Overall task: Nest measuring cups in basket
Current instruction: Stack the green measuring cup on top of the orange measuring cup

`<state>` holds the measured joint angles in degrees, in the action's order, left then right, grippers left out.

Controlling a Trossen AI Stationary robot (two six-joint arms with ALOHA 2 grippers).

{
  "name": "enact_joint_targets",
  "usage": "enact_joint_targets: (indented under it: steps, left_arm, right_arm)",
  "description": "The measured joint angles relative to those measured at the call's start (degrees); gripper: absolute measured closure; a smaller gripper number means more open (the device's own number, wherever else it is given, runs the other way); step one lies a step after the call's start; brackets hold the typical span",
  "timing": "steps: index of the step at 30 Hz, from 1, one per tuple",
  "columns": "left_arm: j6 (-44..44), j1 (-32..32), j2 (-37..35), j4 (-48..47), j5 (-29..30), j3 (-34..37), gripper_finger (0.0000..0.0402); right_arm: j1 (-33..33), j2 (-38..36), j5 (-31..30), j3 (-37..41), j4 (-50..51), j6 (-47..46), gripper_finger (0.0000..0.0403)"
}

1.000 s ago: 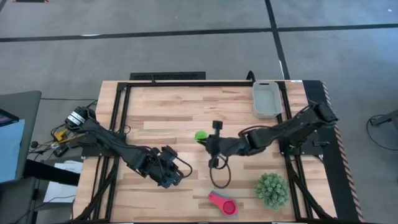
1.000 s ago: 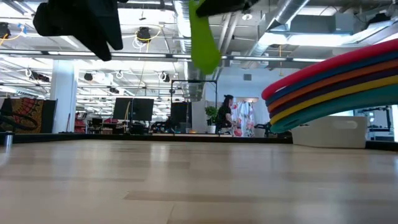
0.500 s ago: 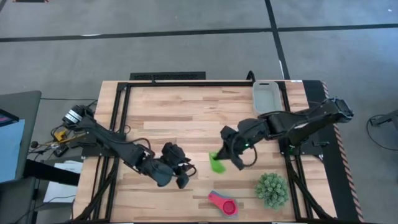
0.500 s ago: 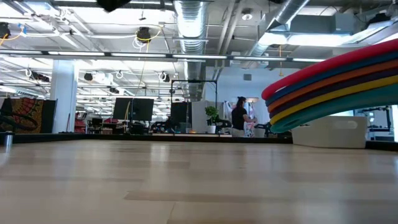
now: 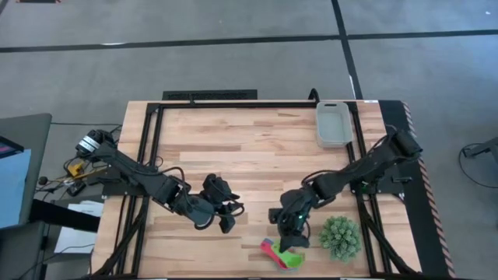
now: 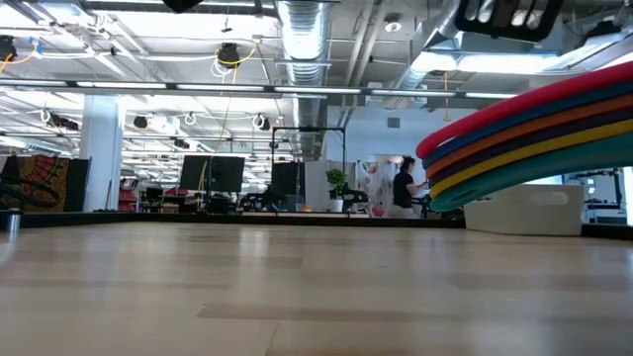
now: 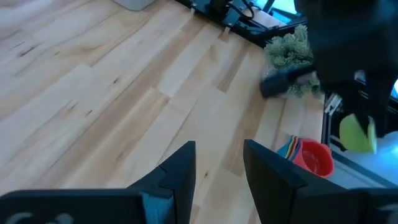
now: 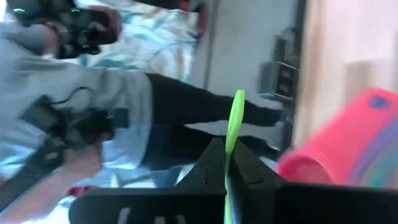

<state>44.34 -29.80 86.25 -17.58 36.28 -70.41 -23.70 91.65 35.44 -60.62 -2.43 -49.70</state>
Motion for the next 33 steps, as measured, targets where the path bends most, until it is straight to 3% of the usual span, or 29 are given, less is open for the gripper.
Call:
enact_joint_targets:
  steps: [6, 15, 33]
  left_arm:
    - [2.9, -0.5, 0.0, -0.8, -0.4, 0.1, 0.0281]
    - [5.4, -1.8, 0.1, -2.9, -2.0, 0.2, 0.0281]
    - [6.3, -2.1, 0.1, -4.9, -3.0, 0.2, 0.0281]
  right_arm:
    - [0.1, 5.9, 3.8, -0.1, -10.1, -1.5, 0.0396]
    - [0.2, 10.4, 6.6, -0.1, -11.9, 0.2, 0.0396]
    - [1.8, 10.9, 9.7, 0.0, -10.6, 2.5, 0.0378]
